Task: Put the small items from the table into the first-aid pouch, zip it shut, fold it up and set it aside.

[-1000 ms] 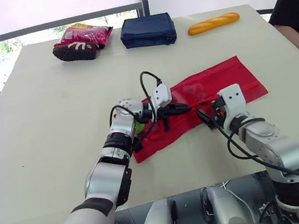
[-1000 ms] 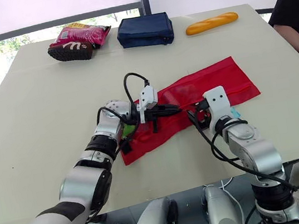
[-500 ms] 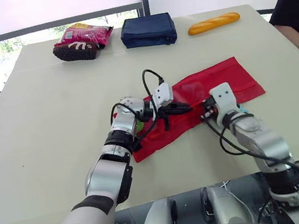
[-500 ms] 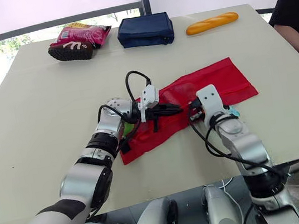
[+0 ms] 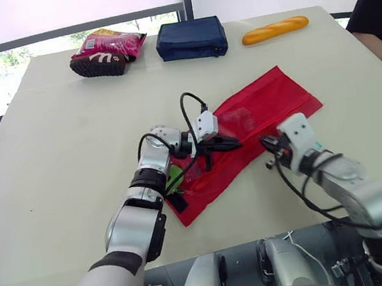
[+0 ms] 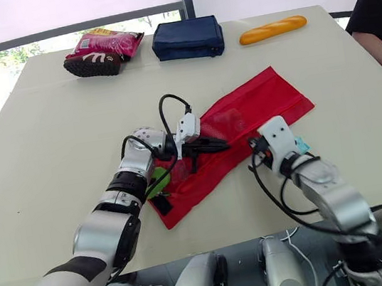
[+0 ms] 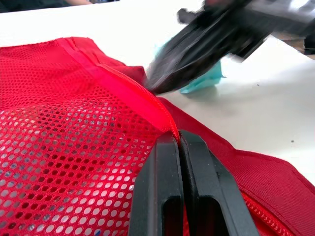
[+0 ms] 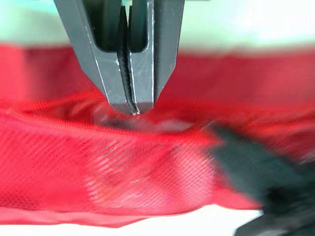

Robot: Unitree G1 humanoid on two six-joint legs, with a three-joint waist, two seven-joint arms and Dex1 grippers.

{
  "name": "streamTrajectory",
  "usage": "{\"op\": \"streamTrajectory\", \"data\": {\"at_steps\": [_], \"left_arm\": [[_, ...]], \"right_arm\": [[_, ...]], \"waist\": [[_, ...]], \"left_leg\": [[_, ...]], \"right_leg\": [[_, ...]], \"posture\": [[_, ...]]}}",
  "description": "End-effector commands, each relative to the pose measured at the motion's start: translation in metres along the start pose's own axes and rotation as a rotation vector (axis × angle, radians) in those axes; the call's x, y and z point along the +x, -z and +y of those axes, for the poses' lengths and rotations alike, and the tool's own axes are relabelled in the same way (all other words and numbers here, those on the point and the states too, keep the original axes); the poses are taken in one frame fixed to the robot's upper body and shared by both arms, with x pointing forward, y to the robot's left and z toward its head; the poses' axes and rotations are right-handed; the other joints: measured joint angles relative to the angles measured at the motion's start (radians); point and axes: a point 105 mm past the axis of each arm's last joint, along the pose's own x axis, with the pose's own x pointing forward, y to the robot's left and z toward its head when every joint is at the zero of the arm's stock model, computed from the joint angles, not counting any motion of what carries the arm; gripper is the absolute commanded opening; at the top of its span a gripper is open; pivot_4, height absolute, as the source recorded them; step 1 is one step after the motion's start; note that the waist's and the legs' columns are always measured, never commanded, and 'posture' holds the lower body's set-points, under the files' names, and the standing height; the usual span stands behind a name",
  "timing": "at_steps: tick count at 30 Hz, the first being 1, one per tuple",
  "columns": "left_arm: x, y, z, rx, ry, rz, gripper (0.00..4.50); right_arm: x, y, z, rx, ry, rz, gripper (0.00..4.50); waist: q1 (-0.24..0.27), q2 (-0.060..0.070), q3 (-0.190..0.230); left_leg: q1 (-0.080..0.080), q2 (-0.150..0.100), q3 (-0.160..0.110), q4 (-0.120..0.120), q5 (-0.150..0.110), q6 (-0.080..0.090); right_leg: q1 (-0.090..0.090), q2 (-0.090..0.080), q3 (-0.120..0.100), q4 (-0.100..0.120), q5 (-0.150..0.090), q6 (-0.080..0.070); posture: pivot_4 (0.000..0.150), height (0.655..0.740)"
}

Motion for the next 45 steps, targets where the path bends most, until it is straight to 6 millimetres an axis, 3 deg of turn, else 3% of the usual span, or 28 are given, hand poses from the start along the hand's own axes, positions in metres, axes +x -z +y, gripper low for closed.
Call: {"op": "streamTrajectory", "data": {"at_steps": [1, 5, 11, 15, 22, 26, 32, 41, 45], "left_arm": [[-0.014, 0.000, -0.009, 0.055, 0.085, 0.029, 0.00], [-0.031, 0.009, -0.023, 0.088, 0.170, 0.091, 0.00], [-0.064, 0.023, -0.034, 0.107, 0.236, 0.242, 0.00], [-0.083, 0.023, -0.032, 0.126, 0.244, 0.307, 0.00], [-0.105, 0.014, -0.009, 0.192, 0.209, 0.436, 0.00], [-0.106, 0.005, 0.003, 0.220, 0.169, 0.436, 1.26], [-0.108, -0.010, 0.015, 0.204, 0.098, 0.387, 4.30], [-0.073, -0.050, 0.025, 0.122, 0.057, 0.076, 4.43], [-0.035, -0.051, 0.031, 0.140, -0.018, 0.054, 4.43]], "right_arm": [[-0.048, -0.037, 0.004, -0.081, -0.080, -0.214, 0.04], [-0.086, -0.028, -0.014, -0.082, -0.046, -0.205, 0.04], [-0.135, -0.025, -0.017, -0.093, -0.086, -0.166, 2.34], [-0.148, -0.030, -0.014, -0.090, -0.116, -0.169, 4.46], [-0.144, -0.040, -0.012, -0.150, -0.150, -0.186, 4.46], [-0.140, -0.045, -0.014, -0.179, -0.149, -0.208, 4.50], [-0.138, -0.049, -0.015, -0.187, -0.146, -0.223, 4.50], [-0.133, -0.053, -0.014, -0.190, -0.141, -0.248, 4.50], [-0.129, -0.054, -0.016, -0.194, -0.133, -0.264, 4.50]], "waist": [[-0.003, 0.000, 0.000], [-0.002, 0.000, 0.000], [-0.001, 0.000, 0.000], [-0.002, 0.000, 0.000], [0.007, 0.000, 0.000], [0.017, 0.000, 0.000], [0.026, -0.001, 0.000], [0.026, -0.001, 0.000], [0.024, -0.001, 0.000]], "left_leg": [[0.000, 0.000, 0.000, 0.000, 0.000, 0.000], [0.002, 0.002, 0.000, 0.000, 0.000, 0.000], [0.003, 0.004, 0.000, 0.000, -0.001, 0.001], [0.004, 0.004, 0.000, 0.000, -0.001, 0.001], [0.003, 0.004, 0.000, 0.000, -0.001, 0.001], [0.003, 0.003, 0.001, 0.000, -0.001, 0.001], [0.002, 0.003, 0.001, 0.001, -0.001, 0.002], [0.001, 0.003, 0.000, 0.002, -0.001, 0.002], [0.001, 0.003, 0.001, 0.002, -0.001, 0.002]], "right_leg": [[0.000, 0.000, 0.000, 0.000, 0.000, 0.000], [0.002, 0.002, 0.000, -0.001, 0.000, 0.000], [0.003, 0.001, 0.004, -0.001, 0.000, 0.000], [0.004, -0.002, 0.004, -0.002, 0.000, 0.000], [0.004, 0.001, 0.003, -0.002, 0.000, 0.000], [0.004, 0.001, 0.002, -0.002, 0.000, 0.000], [0.004, 0.001, 0.001, -0.002, 0.000, 0.000], [0.004, 0.000, 0.002, -0.002, 0.000, 0.000], [0.004, 0.001, 0.003, -0.002, 0.000, 0.000]], "posture": [[0.150, 0.7397], [0.150, 0.7397], [0.150, 0.7397], [0.150, 0.7397], [0.150, 0.7397], [0.150, 0.7397], [0.150, 0.7397], [0.150, 0.7397], [0.150, 0.7397]]}}
